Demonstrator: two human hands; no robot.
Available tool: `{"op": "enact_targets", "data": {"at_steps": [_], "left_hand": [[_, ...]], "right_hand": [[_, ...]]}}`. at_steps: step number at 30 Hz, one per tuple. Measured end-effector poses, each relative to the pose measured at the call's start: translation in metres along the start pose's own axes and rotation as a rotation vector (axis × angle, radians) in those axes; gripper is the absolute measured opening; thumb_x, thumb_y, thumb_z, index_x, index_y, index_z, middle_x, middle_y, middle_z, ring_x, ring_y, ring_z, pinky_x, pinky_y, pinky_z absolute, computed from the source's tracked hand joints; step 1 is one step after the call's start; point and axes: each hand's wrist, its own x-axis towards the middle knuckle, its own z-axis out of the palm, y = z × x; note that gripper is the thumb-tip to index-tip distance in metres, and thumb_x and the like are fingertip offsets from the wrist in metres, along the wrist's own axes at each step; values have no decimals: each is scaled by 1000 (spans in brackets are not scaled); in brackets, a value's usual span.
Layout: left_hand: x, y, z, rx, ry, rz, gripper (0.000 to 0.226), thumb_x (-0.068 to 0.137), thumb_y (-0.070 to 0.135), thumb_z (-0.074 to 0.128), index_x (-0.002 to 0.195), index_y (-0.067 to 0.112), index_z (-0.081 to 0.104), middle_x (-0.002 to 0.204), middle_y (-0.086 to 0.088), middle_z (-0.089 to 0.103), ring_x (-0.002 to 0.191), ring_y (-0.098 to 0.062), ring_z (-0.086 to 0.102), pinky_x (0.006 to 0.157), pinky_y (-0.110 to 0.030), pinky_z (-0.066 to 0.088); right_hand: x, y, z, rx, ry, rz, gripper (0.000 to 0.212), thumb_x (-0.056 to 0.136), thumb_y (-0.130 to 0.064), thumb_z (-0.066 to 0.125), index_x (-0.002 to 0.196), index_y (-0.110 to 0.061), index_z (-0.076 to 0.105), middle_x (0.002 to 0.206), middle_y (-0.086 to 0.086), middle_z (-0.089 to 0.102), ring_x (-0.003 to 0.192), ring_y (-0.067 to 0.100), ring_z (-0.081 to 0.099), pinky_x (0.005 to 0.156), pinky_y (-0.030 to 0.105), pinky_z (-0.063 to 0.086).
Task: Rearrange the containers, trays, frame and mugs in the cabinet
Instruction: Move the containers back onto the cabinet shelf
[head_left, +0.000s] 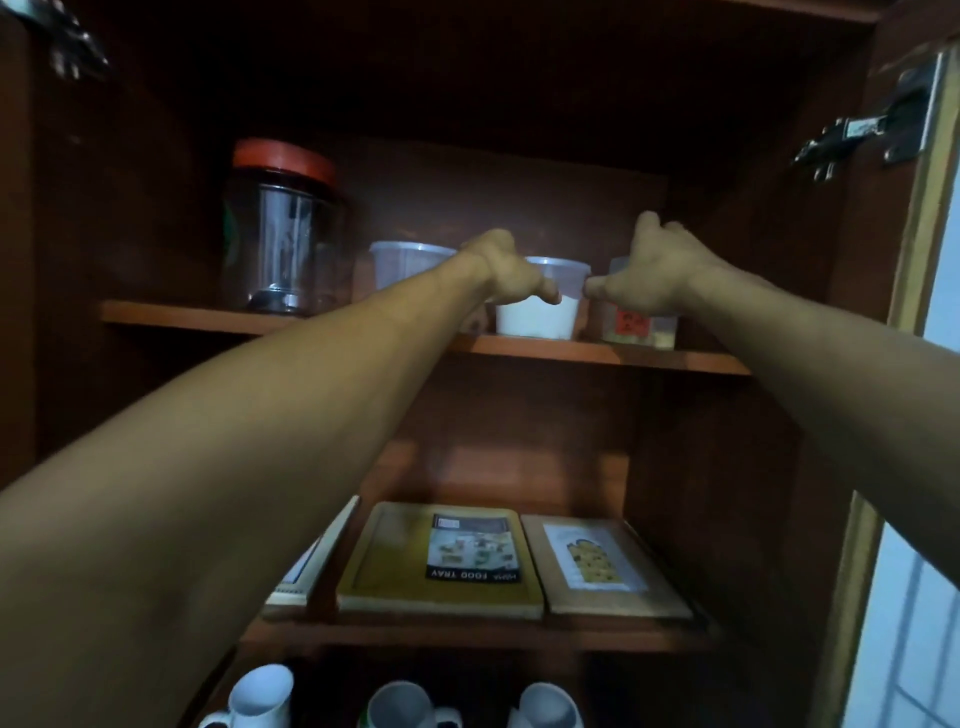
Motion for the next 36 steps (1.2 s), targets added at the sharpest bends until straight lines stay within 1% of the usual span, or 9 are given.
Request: {"op": "enact_targets", "data": {"at_steps": [4, 7, 8, 10, 13, 17, 23, 31, 36], "left_hand": [[-20, -8, -2, 109, 91, 98, 71, 79, 43, 73, 137, 10, 47, 138, -9, 52, 122, -25, 52, 97, -32, 46], [-37, -16, -5, 226, 139, 199, 67, 79, 46, 69, 136, 17, 50, 132, -8, 56, 119, -25, 54, 95, -31, 46], [-45, -19, -6, 253, 147, 231, 65, 80, 47, 67, 135, 18, 50, 132, -8, 57, 118, -25, 54, 95, -31, 45], [-61, -23, -7, 305, 166, 303, 61, 80, 48, 63, 133, 18, 52, 130, -8, 59, 118, -27, 54, 95, -34, 46], [-87, -32, -8, 384, 149, 373, 61, 81, 53, 57, 131, 19, 51, 131, -7, 58, 122, -29, 50, 98, -47, 44], [-115, -46, -14, 500, 159, 402, 62, 82, 54, 52, 134, 22, 47, 134, -4, 52, 128, -26, 42, 103, -55, 36], [-139, -58, -6, 626, 195, 455, 72, 86, 50, 56, 146, 18, 30, 154, -6, 26, 141, -26, 24, 112, -59, 19], [-166, -76, 16, 674, 212, 432, 81, 87, 47, 55, 152, 16, 17, 158, -8, 17, 147, -29, 8, 116, -59, 9], [-187, -90, 43, 677, 121, 384, 83, 89, 46, 52, 154, 17, 9, 161, -7, 7, 148, -28, 0, 117, -56, 2]], "right_hand": [[-19, -12, 3, 1, 0, -48, 85, 82, -53, 67, 144, -6, 33, 148, 16, 34, 129, 35, 45, 97, 39, 44], [-37, -19, 6, -27, -15, -103, 74, 86, -49, 64, 141, -7, 38, 145, 16, 38, 127, 35, 45, 87, 35, 40], [-45, -20, 8, -39, -20, -126, 72, 86, -49, 63, 140, -7, 39, 144, 15, 38, 127, 35, 44, 88, 35, 39], [-60, -20, 11, -56, -18, -188, 73, 85, -50, 63, 140, -8, 39, 144, 13, 37, 129, 34, 42, 98, 38, 40], [-83, -23, 15, -91, 4, -293, 77, 84, -52, 63, 143, -10, 36, 148, 13, 32, 135, 34, 38, 109, 46, 36], [-110, -27, 18, -145, 31, -361, 77, 85, -48, 62, 146, -13, 30, 155, 14, 23, 140, 34, 29, 114, 48, 28], [-140, -33, 30, -206, 20, -403, 86, 88, -51, 58, 153, -13, 16, 161, 15, 9, 148, 30, 12, 119, 51, 16], [-175, -23, 54, -149, -70, -397, 90, 90, -48, 57, 155, -15, 5, 163, 12, -1, 150, 30, 1, 121, 52, 7], [-190, -9, 72, -128, -138, -399, 91, 91, -50, 55, 156, -17, 0, 163, 9, -8, 151, 28, -3, 122, 49, 5]]}}
